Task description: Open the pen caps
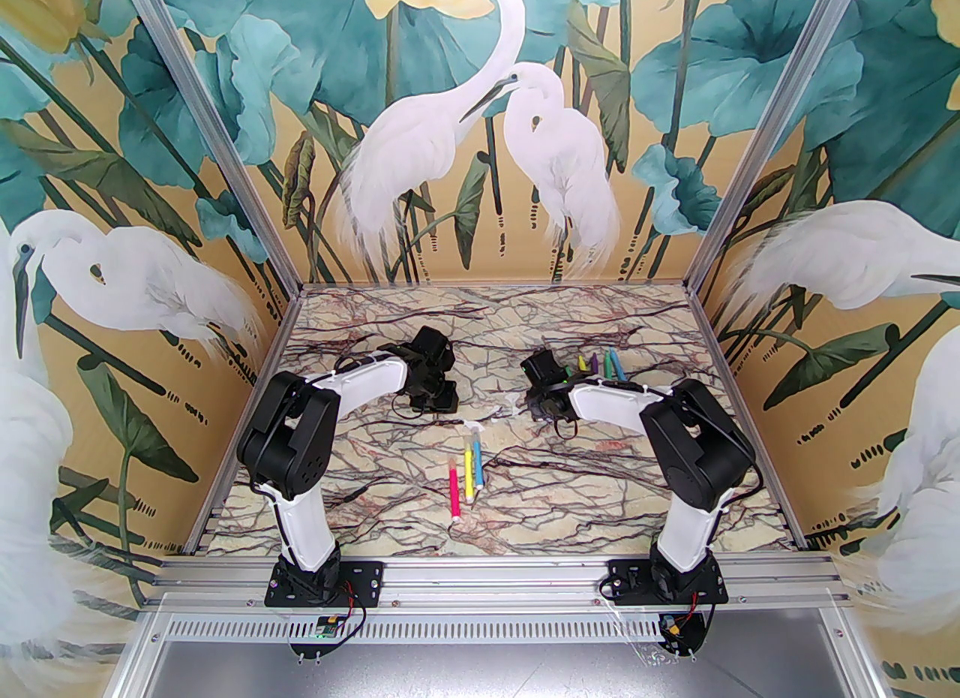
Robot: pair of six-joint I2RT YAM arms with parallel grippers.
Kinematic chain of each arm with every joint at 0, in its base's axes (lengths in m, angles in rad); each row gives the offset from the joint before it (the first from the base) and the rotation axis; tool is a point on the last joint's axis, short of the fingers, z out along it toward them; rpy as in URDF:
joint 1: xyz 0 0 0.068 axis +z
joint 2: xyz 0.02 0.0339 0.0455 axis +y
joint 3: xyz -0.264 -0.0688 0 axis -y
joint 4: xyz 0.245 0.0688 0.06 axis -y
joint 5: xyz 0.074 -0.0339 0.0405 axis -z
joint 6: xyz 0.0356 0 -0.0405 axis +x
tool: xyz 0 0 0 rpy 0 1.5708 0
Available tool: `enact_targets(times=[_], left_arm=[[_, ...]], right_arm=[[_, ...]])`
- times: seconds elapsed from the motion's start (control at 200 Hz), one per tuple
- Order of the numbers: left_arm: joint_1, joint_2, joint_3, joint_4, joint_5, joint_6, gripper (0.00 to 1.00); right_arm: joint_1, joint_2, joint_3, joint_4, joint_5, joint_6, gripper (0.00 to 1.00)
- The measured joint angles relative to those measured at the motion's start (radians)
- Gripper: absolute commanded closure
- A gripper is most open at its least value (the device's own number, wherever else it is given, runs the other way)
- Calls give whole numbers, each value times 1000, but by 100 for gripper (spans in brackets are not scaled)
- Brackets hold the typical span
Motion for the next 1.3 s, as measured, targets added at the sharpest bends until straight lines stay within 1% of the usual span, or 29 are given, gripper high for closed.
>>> enact_targets(times=[0.17,0.485,0.575,0.715,0.835,0.945,1.06,1.09,1.175,1.301], left_arm=[[0,8,4,-7,0,3,79],[0,9,11,-9,0,3,72],[0,9,11,-9,0,3,71],[0,9,11,-9,0,3,70],[0,5,11,-10,0,3,69],[0,-25,6,-10,0,3,55],[0,-113,-26,16,0,14,36],[0,-139,-37,27,0,11,33],[5,-209,-71,67,0,13,27],[26,-282,-143,139,1,9,26]], right_arm=[[0,1,3,-14,13,6,73],[0,1,7,-39,36,7,71],[0,-3,7,-48,36,6,69],[7,-39,7,-63,40,5,67],[27,-102,7,-80,53,2,65],[50,-163,7,-90,54,-2,63],[74,-220,2,-93,30,-5,62],[81,-234,-3,-92,21,-5,61],[105,-268,-25,-92,-6,-1,61],[168,-287,-54,-97,-43,21,61]])
